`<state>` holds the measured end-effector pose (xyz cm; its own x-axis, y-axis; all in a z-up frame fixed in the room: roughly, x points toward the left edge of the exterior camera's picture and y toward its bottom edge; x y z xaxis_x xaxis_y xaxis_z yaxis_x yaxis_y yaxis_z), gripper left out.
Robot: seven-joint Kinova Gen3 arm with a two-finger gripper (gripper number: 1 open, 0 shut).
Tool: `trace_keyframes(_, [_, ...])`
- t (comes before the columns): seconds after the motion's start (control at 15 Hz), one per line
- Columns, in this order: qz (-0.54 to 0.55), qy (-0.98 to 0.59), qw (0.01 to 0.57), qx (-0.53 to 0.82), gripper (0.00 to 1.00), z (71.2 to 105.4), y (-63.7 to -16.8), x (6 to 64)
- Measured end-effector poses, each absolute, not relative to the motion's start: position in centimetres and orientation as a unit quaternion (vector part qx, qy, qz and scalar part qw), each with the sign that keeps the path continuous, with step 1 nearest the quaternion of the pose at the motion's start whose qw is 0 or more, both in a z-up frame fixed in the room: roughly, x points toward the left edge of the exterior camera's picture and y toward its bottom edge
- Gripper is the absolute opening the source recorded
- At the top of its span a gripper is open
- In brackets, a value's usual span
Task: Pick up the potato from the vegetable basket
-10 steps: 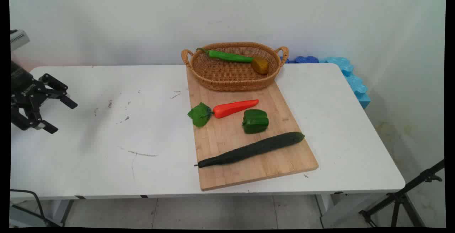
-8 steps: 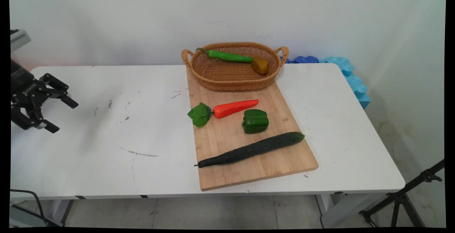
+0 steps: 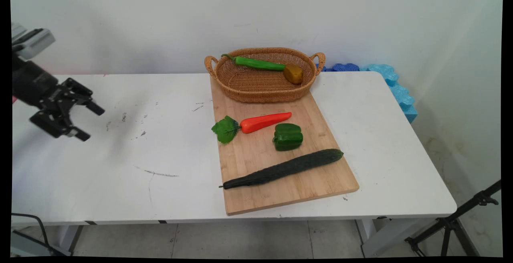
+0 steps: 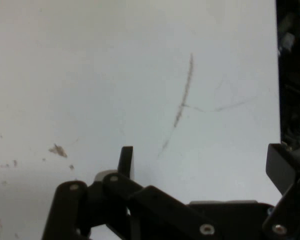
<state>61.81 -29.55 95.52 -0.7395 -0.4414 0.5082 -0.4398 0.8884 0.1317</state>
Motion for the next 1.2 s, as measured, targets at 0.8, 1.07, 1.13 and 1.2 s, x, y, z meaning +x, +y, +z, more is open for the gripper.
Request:
trace_keyframes(0.8, [0.058, -0.897, 0.290, 0.329, 1.00, 96.6, -38.8, 52.3])
trace_keyframes(1.07, [0.077, -0.889, 0.294, 0.341, 1.00, 96.7, -42.3, 48.7])
trace_keyframes(1.13, [0.083, -0.887, 0.296, 0.343, 1.00, 96.6, -43.4, 47.5])
trace_keyframes(1.2, [0.088, -0.886, 0.298, 0.345, 1.00, 96.5, -44.4, 46.5])
